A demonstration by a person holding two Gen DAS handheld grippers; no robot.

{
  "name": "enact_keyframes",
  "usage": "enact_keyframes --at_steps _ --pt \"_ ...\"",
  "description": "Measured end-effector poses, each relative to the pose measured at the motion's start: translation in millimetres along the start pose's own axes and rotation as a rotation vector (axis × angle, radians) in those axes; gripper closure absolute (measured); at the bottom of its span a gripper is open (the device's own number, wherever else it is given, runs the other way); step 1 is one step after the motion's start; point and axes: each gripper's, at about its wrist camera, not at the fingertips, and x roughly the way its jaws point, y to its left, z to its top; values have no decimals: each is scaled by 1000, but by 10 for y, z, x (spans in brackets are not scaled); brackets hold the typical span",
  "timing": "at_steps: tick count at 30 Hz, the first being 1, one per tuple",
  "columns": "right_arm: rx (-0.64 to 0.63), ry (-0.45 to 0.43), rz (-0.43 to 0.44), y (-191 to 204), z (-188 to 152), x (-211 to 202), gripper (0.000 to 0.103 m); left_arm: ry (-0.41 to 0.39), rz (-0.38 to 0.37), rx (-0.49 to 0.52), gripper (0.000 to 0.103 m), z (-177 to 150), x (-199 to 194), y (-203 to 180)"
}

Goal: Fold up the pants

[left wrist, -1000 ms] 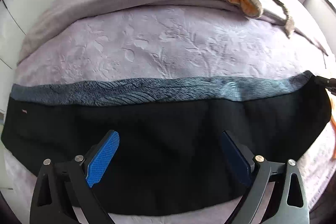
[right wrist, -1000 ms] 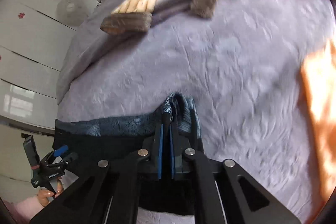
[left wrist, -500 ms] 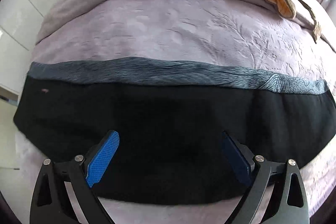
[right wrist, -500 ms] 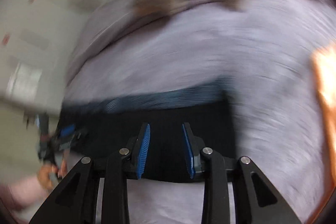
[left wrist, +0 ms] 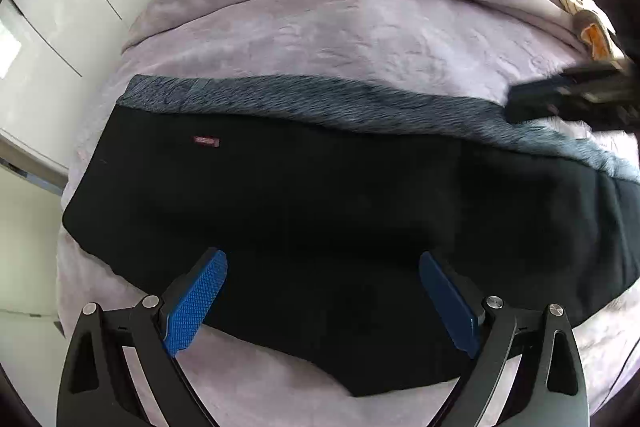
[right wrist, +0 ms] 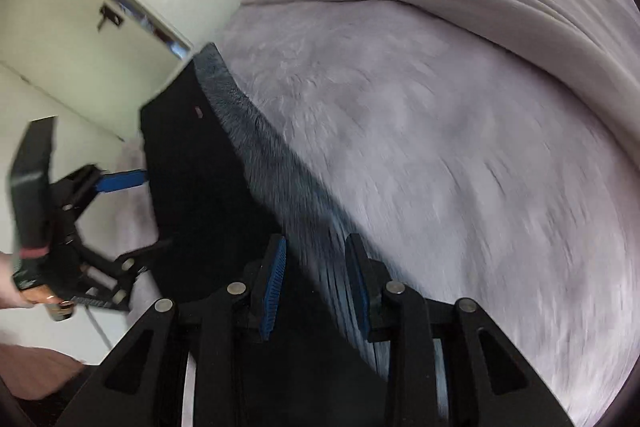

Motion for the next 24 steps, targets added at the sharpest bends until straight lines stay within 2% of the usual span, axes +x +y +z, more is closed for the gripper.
enact_keyframes --at_steps 3,5,7,10,12,14,15,16,17,18,20,21,22,24 --pt "-23 50 -21 53 186 268 69 -6 -40 -1 5 -17 68 114" --pt "-21 127 4 65 222 425 71 -11 -47 -9 5 -22 95 155" --pt "-48 174 14 143 175 483 96 -20 -64 -38 5 -17 107 218" --pt "-134 189 -75 318 213 445 97 -81 -59 -65 5 5 41 295" --pt "-157 157 -98 331 291 398 98 -99 -26 -64 5 39 106 306" --pt "-123 156 -150 189 356 501 99 -60 0 -71 5 35 275 318" --pt "-106 168 -179 135 395 578 99 -12 22 -80 5 22 393 340" --pt "-75 187 -229 46 369 656 99 23 22 -94 5 10 449 380" --pt "-37 191 -231 -8 342 662 99 27 9 -108 5 -1 442 428" --pt "1 171 -219 -30 326 601 99 4 -4 -124 5 -13 374 508" --pt "68 68 -120 7 337 301 97 -49 -11 -134 5 -2 241 663" --pt "67 42 -76 55 380 219 93 -67 0 -134 5 12 206 730" --pt "61 32 -32 121 455 169 82 -84 17 -137 5 32 184 815" --pt "16 32 35 355 746 196 75 -96 35 -157 5 67 202 1026"
